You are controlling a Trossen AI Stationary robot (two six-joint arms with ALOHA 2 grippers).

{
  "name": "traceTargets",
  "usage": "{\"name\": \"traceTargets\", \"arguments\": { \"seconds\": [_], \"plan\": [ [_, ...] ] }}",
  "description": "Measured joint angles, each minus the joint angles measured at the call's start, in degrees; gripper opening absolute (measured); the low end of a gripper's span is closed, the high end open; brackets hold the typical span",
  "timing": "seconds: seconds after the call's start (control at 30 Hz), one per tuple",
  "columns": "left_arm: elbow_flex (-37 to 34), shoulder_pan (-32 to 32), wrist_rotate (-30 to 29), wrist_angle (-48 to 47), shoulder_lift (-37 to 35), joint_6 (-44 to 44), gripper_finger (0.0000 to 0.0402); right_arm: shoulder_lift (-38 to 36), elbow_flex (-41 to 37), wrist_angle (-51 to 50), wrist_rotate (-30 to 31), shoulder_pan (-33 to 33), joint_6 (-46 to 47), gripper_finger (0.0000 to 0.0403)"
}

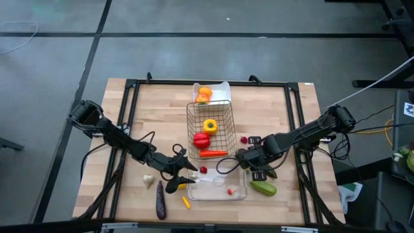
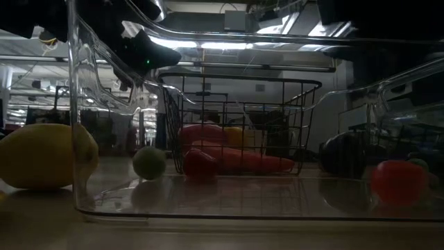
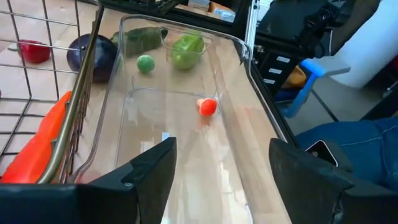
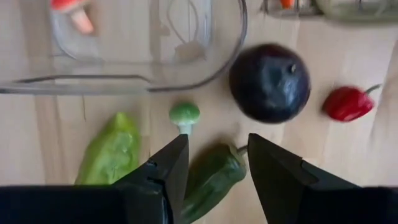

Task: Sort produce into baskets
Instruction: Put the left green mushroom into the transparent bin, then put the green mushroom into the transparent bin

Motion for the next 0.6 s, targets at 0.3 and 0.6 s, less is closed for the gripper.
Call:
{"name": "traceTargets", "arguments": {
  "seconds": [0.3,0.6],
  "plan": [
    [0.0,0.0,0.0,-0.2,0.0,0.0,0.0251,0.0,-5.8,4.4,-1.7,1.0,2.2,0.0166],
    [0.0,0.0,0.0,-0.2,0.0,0.0,0.0251,0.0,-10.9,11.6,3.3,6.5,6.3,0.0166]
  ]
}}
